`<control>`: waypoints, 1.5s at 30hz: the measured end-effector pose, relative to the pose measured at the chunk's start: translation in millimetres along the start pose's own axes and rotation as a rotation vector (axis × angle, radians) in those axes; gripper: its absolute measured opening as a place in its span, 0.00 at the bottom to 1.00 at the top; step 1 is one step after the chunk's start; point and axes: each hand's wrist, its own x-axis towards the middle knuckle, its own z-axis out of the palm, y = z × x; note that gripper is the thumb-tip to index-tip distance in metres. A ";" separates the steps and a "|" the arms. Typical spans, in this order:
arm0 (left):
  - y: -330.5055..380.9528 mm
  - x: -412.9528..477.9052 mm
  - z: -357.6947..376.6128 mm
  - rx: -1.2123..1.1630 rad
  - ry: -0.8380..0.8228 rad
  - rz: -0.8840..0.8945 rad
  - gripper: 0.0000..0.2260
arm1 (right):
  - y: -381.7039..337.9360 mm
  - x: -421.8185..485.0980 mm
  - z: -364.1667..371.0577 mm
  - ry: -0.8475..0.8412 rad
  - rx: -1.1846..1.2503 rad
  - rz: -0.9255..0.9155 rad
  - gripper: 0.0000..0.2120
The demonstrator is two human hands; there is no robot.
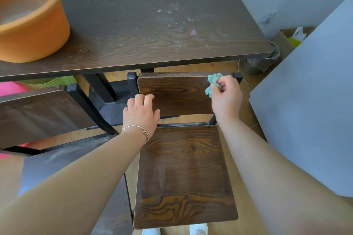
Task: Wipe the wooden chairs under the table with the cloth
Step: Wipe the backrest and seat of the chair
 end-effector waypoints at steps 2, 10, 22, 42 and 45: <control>-10.1 -0.7 -1.6 0.004 0.004 -0.010 0.21 | -16.1 -11.8 20.4 -0.023 0.038 -0.047 0.05; -62.0 -10.7 -7.5 0.002 -0.006 -0.118 0.22 | -65.4 -53.5 90.6 -0.158 0.119 -0.238 0.09; -98.4 -19.7 -4.4 0.014 -0.007 -0.147 0.23 | -117.1 -81.4 149.0 -0.232 0.035 -0.388 0.04; 21.5 -8.8 45.9 0.013 -0.084 0.035 0.20 | 59.8 -4.7 6.2 -0.003 -0.168 0.043 0.08; 37.6 -9.4 54.3 0.004 -0.104 0.056 0.20 | 74.3 2.7 -6.2 -0.003 -0.171 0.037 0.08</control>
